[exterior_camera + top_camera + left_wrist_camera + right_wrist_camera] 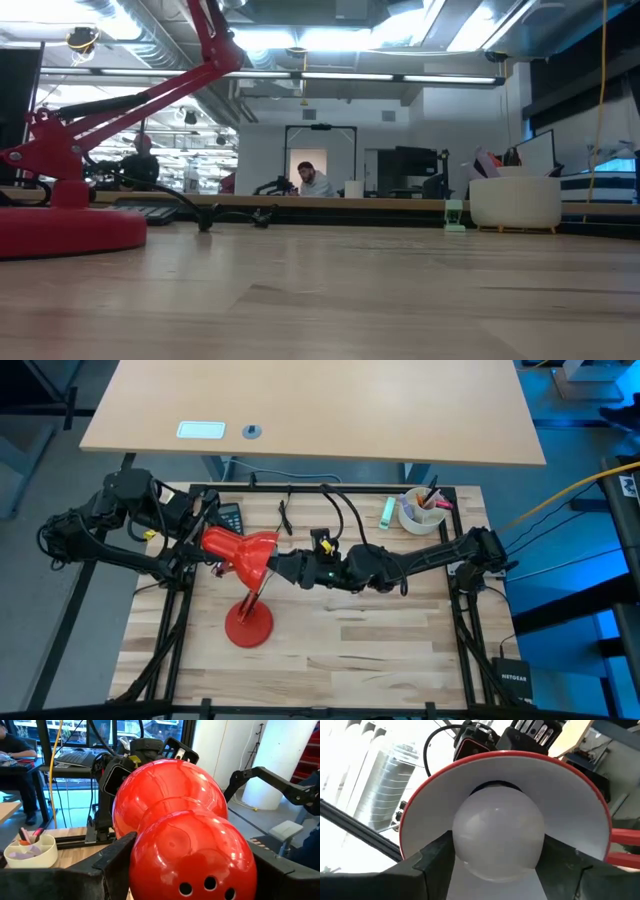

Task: Screw lightbulb
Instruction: Insert the white lightbulb into the red desk lamp

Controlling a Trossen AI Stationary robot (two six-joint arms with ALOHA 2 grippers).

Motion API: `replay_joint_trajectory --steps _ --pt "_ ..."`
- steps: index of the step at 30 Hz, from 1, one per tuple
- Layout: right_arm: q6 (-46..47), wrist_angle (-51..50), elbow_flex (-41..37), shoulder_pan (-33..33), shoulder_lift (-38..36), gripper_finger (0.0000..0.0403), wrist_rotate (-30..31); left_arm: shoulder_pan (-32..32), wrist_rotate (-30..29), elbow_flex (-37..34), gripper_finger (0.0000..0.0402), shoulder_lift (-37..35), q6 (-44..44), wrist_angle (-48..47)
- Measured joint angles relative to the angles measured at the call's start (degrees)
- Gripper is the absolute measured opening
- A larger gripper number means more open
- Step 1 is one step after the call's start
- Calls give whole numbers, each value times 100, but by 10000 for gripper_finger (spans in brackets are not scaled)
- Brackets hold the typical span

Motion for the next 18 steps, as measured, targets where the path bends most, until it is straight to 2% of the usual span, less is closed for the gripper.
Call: replay_joint_trajectory --steps 8,18 --pt "15 -94 -2 -4 0 268 -535 -4 39 0 266 0 -10 5" --pt "16 -74 -4 -1 4 273 -265 -4 7 0 266 0 -178 -8"
